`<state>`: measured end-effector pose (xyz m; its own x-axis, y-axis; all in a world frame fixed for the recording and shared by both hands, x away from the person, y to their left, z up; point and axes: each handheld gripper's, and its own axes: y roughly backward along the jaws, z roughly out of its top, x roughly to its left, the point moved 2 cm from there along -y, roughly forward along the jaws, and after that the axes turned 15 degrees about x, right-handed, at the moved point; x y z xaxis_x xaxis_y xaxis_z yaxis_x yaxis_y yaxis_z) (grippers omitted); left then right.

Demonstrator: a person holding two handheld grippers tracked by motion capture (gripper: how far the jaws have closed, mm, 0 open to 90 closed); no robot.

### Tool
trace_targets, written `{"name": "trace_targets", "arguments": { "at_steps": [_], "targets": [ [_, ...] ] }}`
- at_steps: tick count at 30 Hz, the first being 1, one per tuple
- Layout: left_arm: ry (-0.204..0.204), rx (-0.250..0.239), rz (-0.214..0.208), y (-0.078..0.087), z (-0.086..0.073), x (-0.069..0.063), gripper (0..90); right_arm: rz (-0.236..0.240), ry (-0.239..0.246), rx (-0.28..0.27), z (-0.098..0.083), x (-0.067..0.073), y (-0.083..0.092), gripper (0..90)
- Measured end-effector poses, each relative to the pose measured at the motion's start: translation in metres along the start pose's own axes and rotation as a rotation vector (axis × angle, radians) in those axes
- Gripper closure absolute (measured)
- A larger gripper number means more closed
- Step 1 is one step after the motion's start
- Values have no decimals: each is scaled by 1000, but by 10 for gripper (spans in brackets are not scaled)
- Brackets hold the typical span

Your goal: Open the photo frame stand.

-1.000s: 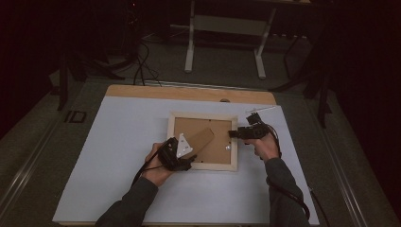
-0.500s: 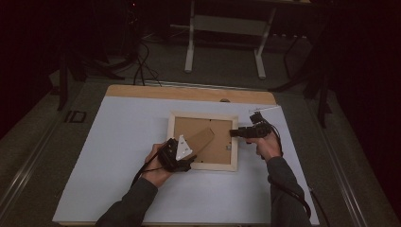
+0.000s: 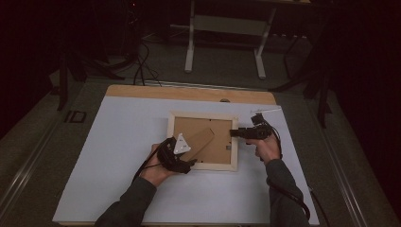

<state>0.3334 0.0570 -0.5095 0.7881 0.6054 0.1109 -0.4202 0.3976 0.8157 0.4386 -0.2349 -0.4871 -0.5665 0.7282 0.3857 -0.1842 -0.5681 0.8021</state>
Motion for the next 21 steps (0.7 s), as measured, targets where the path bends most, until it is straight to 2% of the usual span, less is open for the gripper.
{"name": "trace_targets", "arguments": {
  "at_steps": [2,3,4,5,6,7,8,9,10,12,15,18,21],
  "targets": [
    [27,-9,-53,1,0,4,259,-3,3,-2,0,1,0,564],
    [27,-9,-53,1,0,4,261,-3,3,-2,0,1,0,564],
    [56,-15,-113,2,0,7,261,-6,7,-5,0,2,1,565],
    [56,-15,-113,2,0,7,261,-6,7,-5,0,2,1,565],
    [80,-23,-167,3,0,10,263,-8,10,-8,0,3,1,567],
    [99,-29,-199,4,0,12,266,-8,10,-9,1,3,1,567],
    [119,-30,-218,4,0,14,280,-11,11,-9,1,3,1,568],
    [119,-30,-218,4,0,14,308,-11,11,-9,1,3,1,568],
    [154,-39,-264,5,-1,19,323,-11,12,-9,1,3,2,568],
    [181,-43,-296,6,-1,23,367,-13,13,-9,1,4,2,568],
    [199,-33,-310,6,-2,25,432,-15,15,-10,1,4,2,568],
    [244,-12,-387,6,-2,29,437,-17,20,-11,1,5,3,568],
    [248,13,-404,6,-2,30,448,-23,25,-9,1,6,3,569]
  ]
}}
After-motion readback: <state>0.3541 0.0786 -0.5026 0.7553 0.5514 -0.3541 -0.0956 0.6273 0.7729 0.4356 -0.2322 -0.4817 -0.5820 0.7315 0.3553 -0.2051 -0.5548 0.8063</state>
